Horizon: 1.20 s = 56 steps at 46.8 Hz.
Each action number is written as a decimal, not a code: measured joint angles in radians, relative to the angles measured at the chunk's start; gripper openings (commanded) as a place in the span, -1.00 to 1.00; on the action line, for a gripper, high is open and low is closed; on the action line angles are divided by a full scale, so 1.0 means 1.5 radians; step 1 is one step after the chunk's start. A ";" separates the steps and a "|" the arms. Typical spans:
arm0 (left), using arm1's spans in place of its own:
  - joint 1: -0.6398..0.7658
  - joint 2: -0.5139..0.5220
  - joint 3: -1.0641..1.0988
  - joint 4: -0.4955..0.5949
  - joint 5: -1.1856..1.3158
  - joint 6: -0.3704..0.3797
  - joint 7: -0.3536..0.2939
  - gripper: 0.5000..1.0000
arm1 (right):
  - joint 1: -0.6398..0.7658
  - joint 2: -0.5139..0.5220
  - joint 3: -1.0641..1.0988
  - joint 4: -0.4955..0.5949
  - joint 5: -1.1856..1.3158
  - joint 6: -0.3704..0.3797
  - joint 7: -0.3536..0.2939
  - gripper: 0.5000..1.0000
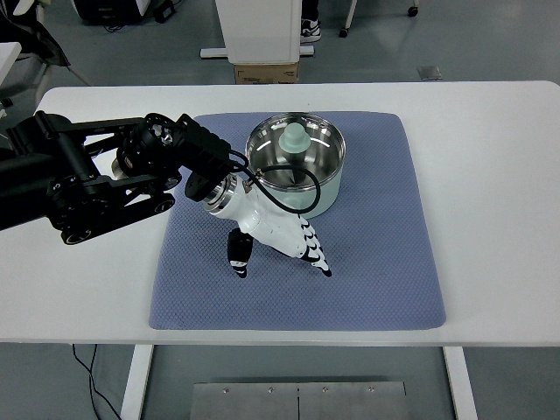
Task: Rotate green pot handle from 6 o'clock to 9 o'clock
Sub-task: 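Push the green handle with the left hand, swinging it toward the left arm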
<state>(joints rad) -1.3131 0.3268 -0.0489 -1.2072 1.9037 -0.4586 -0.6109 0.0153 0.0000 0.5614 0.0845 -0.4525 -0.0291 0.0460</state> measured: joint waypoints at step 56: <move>-0.002 0.067 0.009 -0.002 0.008 -0.001 0.000 1.00 | 0.000 0.000 0.000 0.000 0.000 0.000 0.000 1.00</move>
<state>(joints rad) -1.3162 0.4275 -0.0351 -1.2104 1.9161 -0.4603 -0.6109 0.0153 0.0000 0.5614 0.0849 -0.4525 -0.0292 0.0456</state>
